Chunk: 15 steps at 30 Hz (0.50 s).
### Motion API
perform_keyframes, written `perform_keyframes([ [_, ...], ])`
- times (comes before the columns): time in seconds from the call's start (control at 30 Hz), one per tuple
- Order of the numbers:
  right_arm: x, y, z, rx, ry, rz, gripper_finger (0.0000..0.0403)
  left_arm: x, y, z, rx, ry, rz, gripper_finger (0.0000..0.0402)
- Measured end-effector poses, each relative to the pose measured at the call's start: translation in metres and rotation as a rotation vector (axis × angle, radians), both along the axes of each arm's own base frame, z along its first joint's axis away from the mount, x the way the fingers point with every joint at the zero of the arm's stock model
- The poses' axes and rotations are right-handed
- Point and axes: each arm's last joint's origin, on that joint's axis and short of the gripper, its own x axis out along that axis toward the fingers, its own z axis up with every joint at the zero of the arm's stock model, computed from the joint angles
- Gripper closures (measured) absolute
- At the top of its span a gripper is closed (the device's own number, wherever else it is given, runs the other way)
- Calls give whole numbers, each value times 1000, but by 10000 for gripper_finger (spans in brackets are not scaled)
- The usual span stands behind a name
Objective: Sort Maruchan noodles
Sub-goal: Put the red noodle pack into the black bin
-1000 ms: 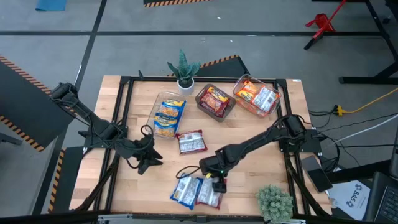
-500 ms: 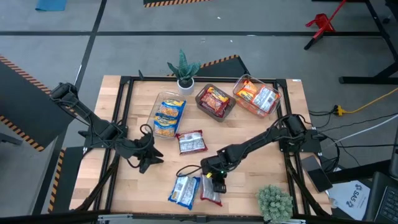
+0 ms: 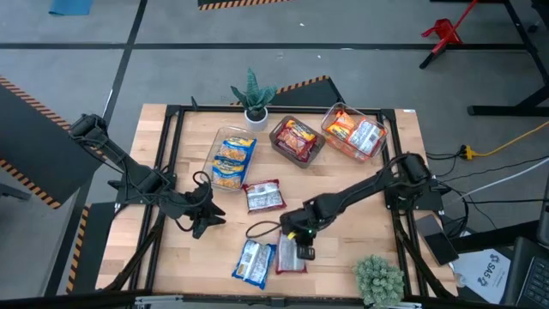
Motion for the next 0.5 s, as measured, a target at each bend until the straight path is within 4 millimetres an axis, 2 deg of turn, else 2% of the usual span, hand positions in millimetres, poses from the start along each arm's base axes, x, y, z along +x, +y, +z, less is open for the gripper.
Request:
perform_keyframes([
  [0.2, -10, -37, 42, -90, -42, -78, 399, 0, 0, 0, 1, 1, 1, 253],
  [0.5, -23, -119, 99, -188, -174, -344, 401, 1, 2, 0, 3, 3, 13, 253],
])
